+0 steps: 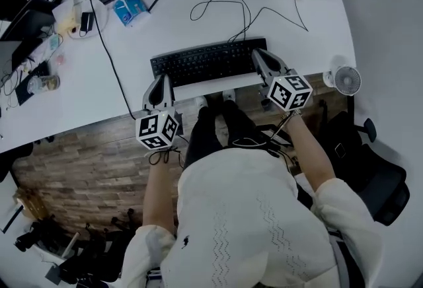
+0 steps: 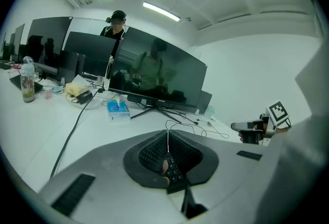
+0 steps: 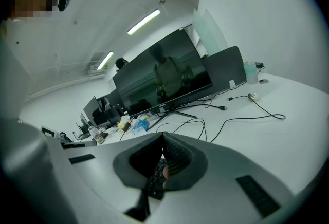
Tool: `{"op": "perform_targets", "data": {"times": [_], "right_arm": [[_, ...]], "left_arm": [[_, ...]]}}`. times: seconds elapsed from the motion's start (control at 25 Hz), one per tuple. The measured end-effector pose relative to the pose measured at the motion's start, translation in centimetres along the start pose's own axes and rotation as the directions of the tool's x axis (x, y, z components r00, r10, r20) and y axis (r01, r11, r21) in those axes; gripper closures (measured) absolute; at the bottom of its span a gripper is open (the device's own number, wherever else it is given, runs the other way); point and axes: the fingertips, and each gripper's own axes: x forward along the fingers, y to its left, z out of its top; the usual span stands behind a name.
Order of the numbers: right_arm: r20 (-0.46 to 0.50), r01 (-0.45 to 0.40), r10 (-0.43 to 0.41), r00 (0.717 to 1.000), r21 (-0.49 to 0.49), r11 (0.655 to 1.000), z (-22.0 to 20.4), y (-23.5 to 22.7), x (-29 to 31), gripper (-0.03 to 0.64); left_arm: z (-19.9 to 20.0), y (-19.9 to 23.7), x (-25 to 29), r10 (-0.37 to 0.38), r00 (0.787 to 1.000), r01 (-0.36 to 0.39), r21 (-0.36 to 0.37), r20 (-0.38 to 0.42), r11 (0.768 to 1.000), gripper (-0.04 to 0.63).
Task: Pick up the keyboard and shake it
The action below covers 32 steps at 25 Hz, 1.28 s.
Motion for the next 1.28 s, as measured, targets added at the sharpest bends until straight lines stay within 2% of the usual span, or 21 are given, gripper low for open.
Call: {"op": "perform_targets", "data": {"times": [0.52,0.8,1.0,1.16,1.28], "right_arm": [[0.142,-0.067,0.077,0.987,-0.075,0.995,6.5,5.4,-4.0,0.617],[0.251,-0.106,0.126,0.960,-0.091,0.990,10.9,8.5,-7.2,0.617],[0.323,-0.125,0.164,0.932,-0.138,0.983,13.4,10.9,-9.7,0.617],[0.343,-0.113,0.178,0.922,-0.201,0.973,14.1,12.3,-10.9,0.617],[0.350,-0.113,0.185,0.918,-0.218,0.969,14.4,12.6,-11.2,0.617]], "left_arm": [[5.1,-3.9,-2.7,-0.052,0.991,0.047,0.041,0.124,0.998,0.578],[8.9,-5.1,-5.1,-0.059,0.973,0.046,0.066,0.222,0.997,0.578],[11.3,-6.4,-6.8,-0.065,0.958,0.034,0.113,0.280,0.993,0.578],[12.4,-7.0,-7.5,-0.055,0.949,0.011,0.144,0.310,0.990,0.578],[12.7,-7.2,-7.7,-0.048,0.946,0.005,0.132,0.322,0.991,0.578]]}}
